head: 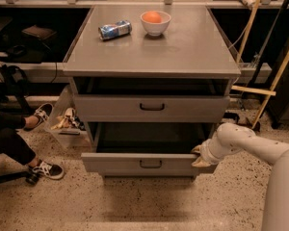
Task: Open middle drawer
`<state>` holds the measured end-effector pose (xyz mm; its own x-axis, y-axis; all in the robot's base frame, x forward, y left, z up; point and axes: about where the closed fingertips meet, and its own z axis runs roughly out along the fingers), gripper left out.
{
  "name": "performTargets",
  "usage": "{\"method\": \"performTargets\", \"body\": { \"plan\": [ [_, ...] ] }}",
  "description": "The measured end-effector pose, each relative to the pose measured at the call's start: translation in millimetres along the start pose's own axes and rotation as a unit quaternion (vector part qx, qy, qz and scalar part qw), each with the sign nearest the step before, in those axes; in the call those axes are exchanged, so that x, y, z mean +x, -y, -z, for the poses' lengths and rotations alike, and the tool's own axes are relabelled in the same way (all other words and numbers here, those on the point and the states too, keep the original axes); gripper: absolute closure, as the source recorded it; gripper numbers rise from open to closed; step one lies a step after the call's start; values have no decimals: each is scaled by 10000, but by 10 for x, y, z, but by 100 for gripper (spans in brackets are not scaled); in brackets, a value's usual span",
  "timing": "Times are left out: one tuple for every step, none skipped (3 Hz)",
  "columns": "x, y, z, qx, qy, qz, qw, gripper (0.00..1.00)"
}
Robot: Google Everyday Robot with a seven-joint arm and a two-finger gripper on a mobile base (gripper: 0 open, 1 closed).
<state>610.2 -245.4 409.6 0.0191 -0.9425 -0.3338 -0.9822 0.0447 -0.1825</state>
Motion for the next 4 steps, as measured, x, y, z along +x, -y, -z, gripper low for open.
{"method": "performTargets", "body": {
  "plan": [
    [0,-1,0,-1,0,0,10000,100],
    [10,-77,1,-29,-3,40,10000,100],
    [1,-79,7,-29,-3,40,10000,100],
    [23,-189,3,-8,-2,32,10000,100]
  ]
}}
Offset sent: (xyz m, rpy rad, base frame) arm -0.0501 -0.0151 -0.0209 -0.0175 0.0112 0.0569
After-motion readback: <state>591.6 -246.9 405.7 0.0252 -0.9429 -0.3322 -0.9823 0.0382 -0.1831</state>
